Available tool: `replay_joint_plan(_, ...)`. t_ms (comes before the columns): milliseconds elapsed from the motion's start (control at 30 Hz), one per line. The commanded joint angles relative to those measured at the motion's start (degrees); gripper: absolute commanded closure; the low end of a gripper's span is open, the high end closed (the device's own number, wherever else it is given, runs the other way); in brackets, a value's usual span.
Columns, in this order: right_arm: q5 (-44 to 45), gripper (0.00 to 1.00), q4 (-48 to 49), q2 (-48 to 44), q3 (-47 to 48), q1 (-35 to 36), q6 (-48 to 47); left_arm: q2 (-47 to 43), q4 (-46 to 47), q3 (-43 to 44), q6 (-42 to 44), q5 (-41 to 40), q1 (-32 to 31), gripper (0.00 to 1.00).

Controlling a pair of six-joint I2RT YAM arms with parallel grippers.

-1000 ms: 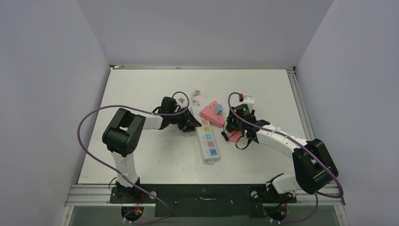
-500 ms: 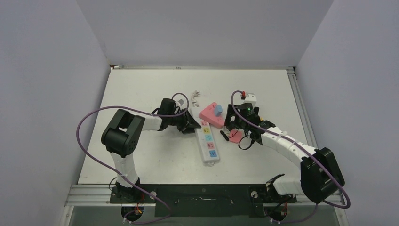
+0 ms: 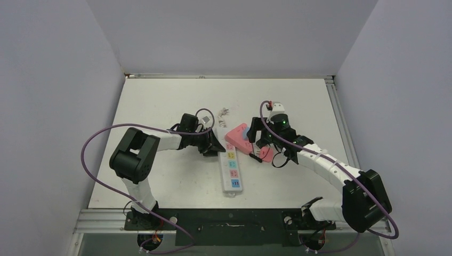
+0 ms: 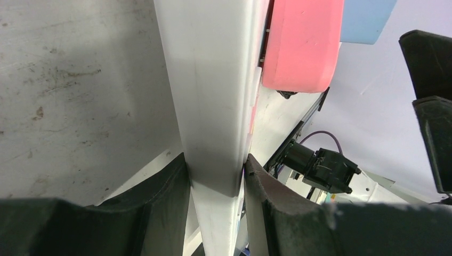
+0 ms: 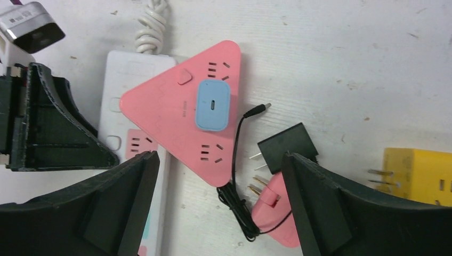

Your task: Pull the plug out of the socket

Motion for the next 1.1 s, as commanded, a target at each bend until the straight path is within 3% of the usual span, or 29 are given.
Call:
replay_joint_plan(0,-4.73,0.15,5.08,3.77,3.72,-0.21,3.52,-0.15,-5.93,0.28,4.07,-1.44,-0.45,1.00)
replay_joint_plan(333,-6.26,0.35,7.69,13.92,8.11,0.24,5.86,-0.33,-5.64,0.74,3.63,-0.81,-1.06,1.00)
replay_joint_plan(767,6.03,0.47,1.23,18.32,12.00,4.72,3.80,-0.34,-6.08,1.54,3.70,-1.35,-1.24,1.00)
replay_joint_plan(967,6.94,0.50,0.72,18.91,12.44,4.93,3.81,-0.20,-6.26,1.72,3.87,-1.43,-1.24,1.00)
replay_joint_plan(1067,7.46,0.58,0.49,18.74,12.33,4.98,4.09,-0.14,-6.42,1.85,3.88,-1.55,-1.24,1.00)
